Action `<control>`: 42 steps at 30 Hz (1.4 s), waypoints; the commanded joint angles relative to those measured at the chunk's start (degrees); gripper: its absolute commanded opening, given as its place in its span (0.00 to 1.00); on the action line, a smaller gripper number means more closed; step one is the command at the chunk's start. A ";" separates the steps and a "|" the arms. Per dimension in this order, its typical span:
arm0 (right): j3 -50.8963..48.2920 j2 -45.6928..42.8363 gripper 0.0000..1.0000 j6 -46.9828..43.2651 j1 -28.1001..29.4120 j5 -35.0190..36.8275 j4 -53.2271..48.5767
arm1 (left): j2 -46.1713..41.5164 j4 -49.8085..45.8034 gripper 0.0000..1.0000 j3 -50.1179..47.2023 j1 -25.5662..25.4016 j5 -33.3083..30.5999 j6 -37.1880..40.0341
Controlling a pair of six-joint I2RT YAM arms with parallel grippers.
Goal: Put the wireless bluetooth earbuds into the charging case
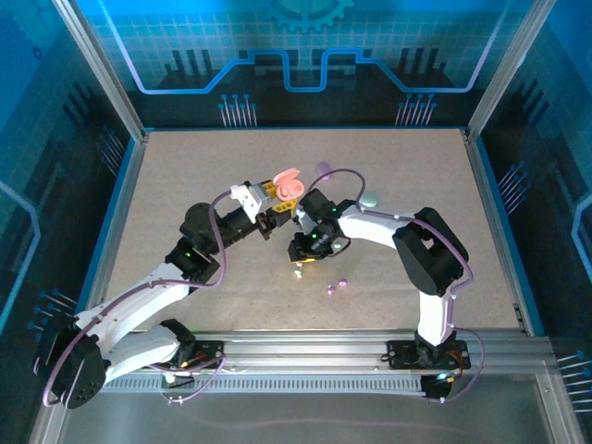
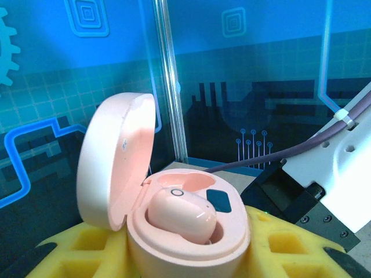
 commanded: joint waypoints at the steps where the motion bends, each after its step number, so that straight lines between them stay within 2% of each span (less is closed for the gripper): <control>1: 1.90 1.61 0.37 0.19 1.01 -1.89 -0.98 | -0.31 1.44 0.28 0.63 -0.28 -0.60 0.66; 6: 1.95 0.38 0.37 0.27 1.05 0.41 -1.30 | -0.42 1.39 0.29 0.62 -0.30 -0.64 0.72; 16: 3.83 2.50 0.37 -0.52 1.68 -0.97 -2.81 | -0.90 1.39 0.29 0.44 -0.23 -0.87 0.79; 27: 4.31 0.13 0.37 -2.67 1.27 8.66 -7.49 | -0.90 1.39 0.29 0.42 -0.23 -0.69 0.71; 34: 3.18 0.97 0.37 -2.46 1.14 8.74 -8.11 | -0.98 1.32 0.29 0.44 -0.20 -0.78 0.61; 42: 2.87 -4.17 0.37 -3.47 1.34 11.36 -9.80 | -0.51 1.14 0.29 0.84 -0.29 -0.53 0.49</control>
